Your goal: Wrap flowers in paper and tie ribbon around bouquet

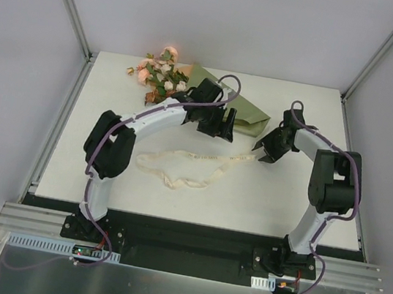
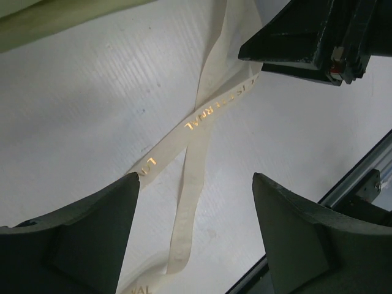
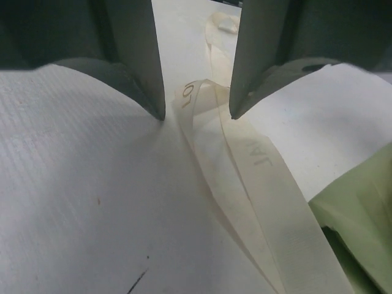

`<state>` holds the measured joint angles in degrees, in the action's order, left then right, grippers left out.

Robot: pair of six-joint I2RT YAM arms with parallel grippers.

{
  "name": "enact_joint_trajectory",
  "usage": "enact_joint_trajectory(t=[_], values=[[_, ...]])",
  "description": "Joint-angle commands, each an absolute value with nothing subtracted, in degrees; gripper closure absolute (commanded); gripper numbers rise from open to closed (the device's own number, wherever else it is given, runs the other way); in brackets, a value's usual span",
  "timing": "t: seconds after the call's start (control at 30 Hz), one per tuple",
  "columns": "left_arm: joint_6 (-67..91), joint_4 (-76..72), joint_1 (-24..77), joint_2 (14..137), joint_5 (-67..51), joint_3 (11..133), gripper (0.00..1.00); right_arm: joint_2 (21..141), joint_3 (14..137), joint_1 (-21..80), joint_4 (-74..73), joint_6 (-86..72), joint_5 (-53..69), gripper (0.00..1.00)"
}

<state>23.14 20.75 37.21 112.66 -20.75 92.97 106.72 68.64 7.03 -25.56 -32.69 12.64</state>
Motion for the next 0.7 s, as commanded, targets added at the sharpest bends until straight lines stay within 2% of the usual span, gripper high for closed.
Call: enact_joint_trajectory(t=[0.0,0.07,0.1,0.17,0.37,0.43,0.57,0.67], values=[[19.61,20.04,39.02,117.24,-20.57,99.92,0.25,107.93,67.85,7.12,-21.98,-39.63,10.99,0.63],[17.24,20.30,39.81,120.91,-20.65,103.78,0.25,107.06,66.19,7.12,-21.80,-39.73,10.55,0.74],[16.53,20.22,39.99,122.16,-20.57,106.50,0.23,106.01,64.88,6.95,-21.71,-39.55,10.02,0.88],[14.95,20.21,40.87,125.93,-19.78,109.32,0.23,100.92,59.71,7.03,-21.18,-39.03,8.01,1.00],[10.11,20.39,45.60,136.31,-12.58,120.92,0.23,82.20,45.72,6.86,-19.78,-37.79,3.51,0.99],[9.06,20.39,46.75,139.29,-9.51,124.18,0.26,78.77,41.76,6.77,-19.34,-37.88,3.43,1.00],[10.37,20.39,48.25,143.52,-11.33,127.44,0.29,70.08,37.80,6.77,-19.77,-37.88,2.55,1.00],[10.20,20.48,49.48,145.11,-12.39,128.32,0.26,66.63,35.60,6.51,-20.48,-37.71,0.53,0.99]])
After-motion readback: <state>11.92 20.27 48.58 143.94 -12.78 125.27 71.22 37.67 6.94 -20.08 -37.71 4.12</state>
